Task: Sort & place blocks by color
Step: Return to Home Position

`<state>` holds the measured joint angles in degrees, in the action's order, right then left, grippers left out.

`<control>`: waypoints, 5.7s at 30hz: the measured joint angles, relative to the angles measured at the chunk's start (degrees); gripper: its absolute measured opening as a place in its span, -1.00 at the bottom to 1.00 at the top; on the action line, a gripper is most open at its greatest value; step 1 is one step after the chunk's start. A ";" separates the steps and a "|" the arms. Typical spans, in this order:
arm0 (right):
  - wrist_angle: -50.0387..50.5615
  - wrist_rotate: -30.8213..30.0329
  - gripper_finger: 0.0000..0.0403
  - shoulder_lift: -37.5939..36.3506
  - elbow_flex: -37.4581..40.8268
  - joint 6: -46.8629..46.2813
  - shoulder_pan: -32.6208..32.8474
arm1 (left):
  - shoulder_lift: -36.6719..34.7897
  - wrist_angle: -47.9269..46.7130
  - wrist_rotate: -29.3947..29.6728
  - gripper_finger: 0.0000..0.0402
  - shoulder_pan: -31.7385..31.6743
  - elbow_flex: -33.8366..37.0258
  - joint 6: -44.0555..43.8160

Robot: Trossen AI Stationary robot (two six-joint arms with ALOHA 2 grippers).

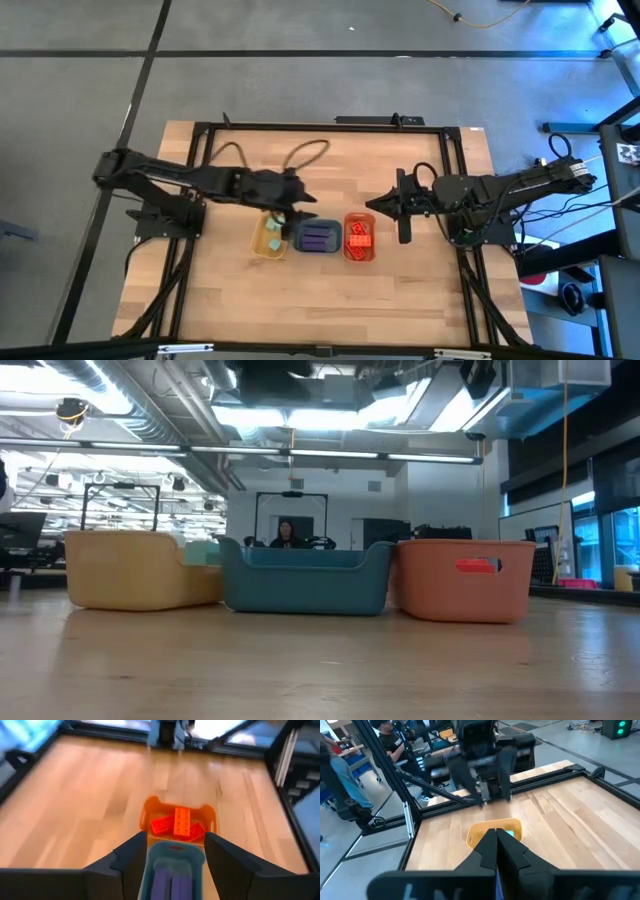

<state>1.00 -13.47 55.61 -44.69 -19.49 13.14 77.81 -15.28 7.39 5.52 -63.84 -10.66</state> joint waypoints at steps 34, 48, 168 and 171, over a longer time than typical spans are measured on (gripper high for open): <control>-0.42 0.00 -1.00 0.32 0.02 -1.40 0.01 | -42.80 22.16 5.19 -1.00 2.14 27.24 -3.84; -1.63 0.02 -1.00 0.25 0.02 -1.33 0.01 | -43.45 22.14 4.97 -1.00 2.13 27.35 -3.84; -7.09 13.60 -1.00 -2.63 0.02 -9.00 -16.14 | -77.60 16.91 -11.34 -1.00 -6.64 63.37 -7.86; -6.35 13.62 -1.00 -3.00 0.02 -8.49 -16.14 | -77.60 16.83 -10.96 -1.00 -6.64 63.37 -8.19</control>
<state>-5.36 0.14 52.61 -44.66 -27.97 -3.01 0.21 1.54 -3.57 -1.13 -0.47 -18.85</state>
